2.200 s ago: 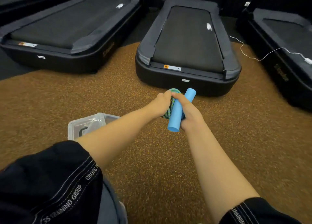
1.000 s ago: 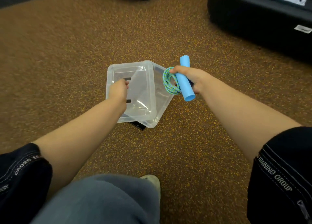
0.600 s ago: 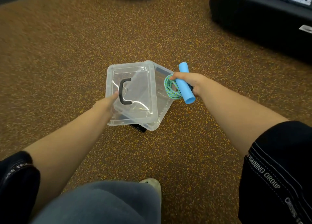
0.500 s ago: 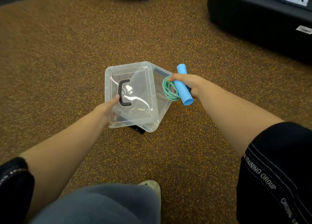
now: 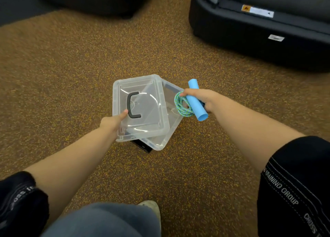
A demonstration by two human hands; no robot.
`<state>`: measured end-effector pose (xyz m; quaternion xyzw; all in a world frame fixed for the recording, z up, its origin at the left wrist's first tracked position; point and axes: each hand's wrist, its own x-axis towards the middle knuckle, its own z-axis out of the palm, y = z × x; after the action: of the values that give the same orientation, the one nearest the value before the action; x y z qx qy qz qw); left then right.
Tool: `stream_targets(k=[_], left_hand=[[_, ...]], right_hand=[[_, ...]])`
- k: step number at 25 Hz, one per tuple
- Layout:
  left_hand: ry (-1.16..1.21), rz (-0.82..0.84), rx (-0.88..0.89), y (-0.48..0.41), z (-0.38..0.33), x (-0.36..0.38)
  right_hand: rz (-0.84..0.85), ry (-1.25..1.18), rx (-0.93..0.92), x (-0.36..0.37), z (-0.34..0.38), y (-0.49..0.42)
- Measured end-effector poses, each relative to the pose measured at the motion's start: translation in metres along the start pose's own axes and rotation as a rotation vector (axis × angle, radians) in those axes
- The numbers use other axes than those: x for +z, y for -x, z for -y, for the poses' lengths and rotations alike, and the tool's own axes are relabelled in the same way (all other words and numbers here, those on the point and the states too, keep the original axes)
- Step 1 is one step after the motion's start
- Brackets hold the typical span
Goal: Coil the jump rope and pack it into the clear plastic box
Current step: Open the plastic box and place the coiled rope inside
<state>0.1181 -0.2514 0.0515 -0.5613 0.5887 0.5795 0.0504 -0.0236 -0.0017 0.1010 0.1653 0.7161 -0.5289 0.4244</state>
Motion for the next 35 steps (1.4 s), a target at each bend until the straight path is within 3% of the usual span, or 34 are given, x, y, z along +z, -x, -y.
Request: stream_targets(k=[8,16,35], left_hand=[[-0.358,0.18,0.198,0.068,-0.043,0.07],[-0.538,0.427,0.386,0.13,-0.059,0.166],[-0.783,0.653,0.46,0.151,-0.005,0.218]], right_hand=[[-0.1,-0.002,0.083,-0.108,-0.059,0.077],[-0.176,-0.084,0.185,-0.184,-0.146,0.149],[-0.117,-0.428,0.313,-0.167,-0.277,0.16]])
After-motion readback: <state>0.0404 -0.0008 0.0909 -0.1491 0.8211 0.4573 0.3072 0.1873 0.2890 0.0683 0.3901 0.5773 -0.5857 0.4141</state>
